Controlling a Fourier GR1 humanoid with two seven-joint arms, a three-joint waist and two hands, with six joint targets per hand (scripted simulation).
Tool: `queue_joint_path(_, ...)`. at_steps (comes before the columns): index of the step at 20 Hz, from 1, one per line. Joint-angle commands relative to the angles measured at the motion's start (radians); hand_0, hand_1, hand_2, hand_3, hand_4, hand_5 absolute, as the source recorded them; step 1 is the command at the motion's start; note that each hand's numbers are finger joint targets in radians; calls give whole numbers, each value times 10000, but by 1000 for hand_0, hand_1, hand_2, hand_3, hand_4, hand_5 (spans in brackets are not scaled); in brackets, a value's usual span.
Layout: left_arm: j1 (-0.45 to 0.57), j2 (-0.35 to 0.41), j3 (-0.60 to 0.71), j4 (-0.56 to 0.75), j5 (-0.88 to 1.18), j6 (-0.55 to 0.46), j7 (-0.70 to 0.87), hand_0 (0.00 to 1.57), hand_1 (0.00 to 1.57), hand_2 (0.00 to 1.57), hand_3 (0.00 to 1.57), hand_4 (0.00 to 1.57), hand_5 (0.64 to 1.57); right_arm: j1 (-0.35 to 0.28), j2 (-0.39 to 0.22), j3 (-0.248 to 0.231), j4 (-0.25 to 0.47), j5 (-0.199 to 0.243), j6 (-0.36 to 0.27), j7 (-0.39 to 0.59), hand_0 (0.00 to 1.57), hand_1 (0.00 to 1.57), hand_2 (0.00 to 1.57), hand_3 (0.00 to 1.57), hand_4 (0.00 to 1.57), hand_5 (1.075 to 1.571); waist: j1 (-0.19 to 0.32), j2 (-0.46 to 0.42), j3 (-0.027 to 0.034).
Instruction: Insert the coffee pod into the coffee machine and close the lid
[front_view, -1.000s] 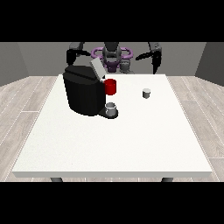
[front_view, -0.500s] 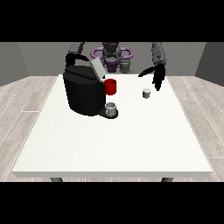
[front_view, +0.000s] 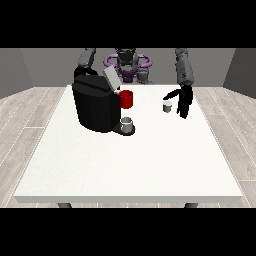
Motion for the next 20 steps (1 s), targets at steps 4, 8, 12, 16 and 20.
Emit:
queue_joint_path(4, -1081, 437, -155, 1779, -808, -300, 47, 0, 0, 0, 0, 0, 1571, -364, -177, -292, 252, -72, -27, 304, 0, 0, 0, 0, 511, 1571, -179, 243, 0)
queue_joint_path(8, -1346, 533, -211, 2437, -1063, -415, -709, 0, 0, 0, 0, 0, 1571, -457, -285, -561, 633, -216, 145, -377, 0, 0, 0, 0, 405, 1571, -72, 610, 1)
queue_joint_path(12, -1965, 433, -285, 2638, -1279, -637, -201, 0, 0, 0, 0, 0, 1571, -882, -131, -419, 1062, 141, -228, -52, 0, 0, 0, 0, 258, 1571, 69, 471, 2)
queue_joint_path(16, -1663, -3, -503, 2581, -1474, -530, -94, 0, 0, 102, 0, 0, 1571, -984, -389, -1048, 1822, -257, -20, -564, 0, 0, 0, 0, 374, 1571, 266, 351, 6)
queue_joint_path(20, -2025, 216, -525, 2965, -1715, -663, -549, 399, 399, 704, 591, 0, 1571, -1023, 207, -565, 1517, 162, -733, -109, 0, 0, 0, 0, 410, 1571, 232, 268, 1)
